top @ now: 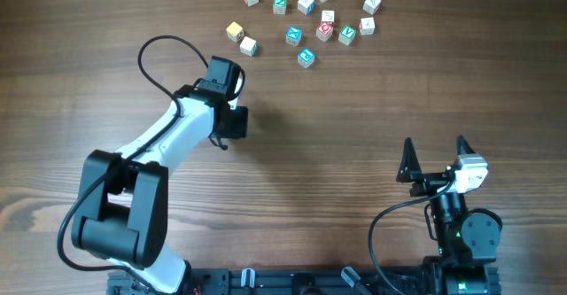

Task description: Form a tower

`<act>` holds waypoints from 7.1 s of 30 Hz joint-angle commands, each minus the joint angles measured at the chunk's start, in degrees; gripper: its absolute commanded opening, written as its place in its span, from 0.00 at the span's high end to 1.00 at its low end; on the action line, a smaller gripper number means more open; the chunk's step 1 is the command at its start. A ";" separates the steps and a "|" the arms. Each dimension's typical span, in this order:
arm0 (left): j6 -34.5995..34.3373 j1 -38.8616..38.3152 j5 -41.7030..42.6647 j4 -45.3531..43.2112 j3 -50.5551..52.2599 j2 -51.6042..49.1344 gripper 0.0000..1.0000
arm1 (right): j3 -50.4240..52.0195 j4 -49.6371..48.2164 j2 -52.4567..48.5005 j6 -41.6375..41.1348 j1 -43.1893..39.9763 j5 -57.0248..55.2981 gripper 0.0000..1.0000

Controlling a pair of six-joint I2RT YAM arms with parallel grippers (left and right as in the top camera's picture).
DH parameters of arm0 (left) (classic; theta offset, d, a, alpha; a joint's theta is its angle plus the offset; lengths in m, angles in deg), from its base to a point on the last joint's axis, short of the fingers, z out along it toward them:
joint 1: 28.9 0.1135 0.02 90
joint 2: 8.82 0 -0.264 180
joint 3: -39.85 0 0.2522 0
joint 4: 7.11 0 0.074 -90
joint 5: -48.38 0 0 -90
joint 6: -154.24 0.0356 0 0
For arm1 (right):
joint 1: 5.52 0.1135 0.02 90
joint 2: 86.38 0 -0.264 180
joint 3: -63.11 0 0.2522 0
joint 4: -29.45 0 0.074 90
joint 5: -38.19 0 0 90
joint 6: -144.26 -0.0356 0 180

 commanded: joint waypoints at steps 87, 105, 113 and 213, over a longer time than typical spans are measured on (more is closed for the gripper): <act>-2.93 0.20 -13.11 -1.40 2.80 19.87 0.32 | 0.07 -0.11 0.48 -0.37 0.24 0.28 0.00; -3.34 0.17 -17.68 15.96 2.58 54.58 0.00 | 0.07 -0.11 0.48 -0.37 0.24 0.28 0.00; -3.32 0.17 -17.73 23.65 2.58 53.35 0.00 | 0.07 -0.11 0.48 -0.37 0.24 0.28 0.00; -3.34 0.17 -17.70 26.64 2.58 53.35 0.00 | -101.59 22.56 -123.10 -20.11 17.51 18.36 0.64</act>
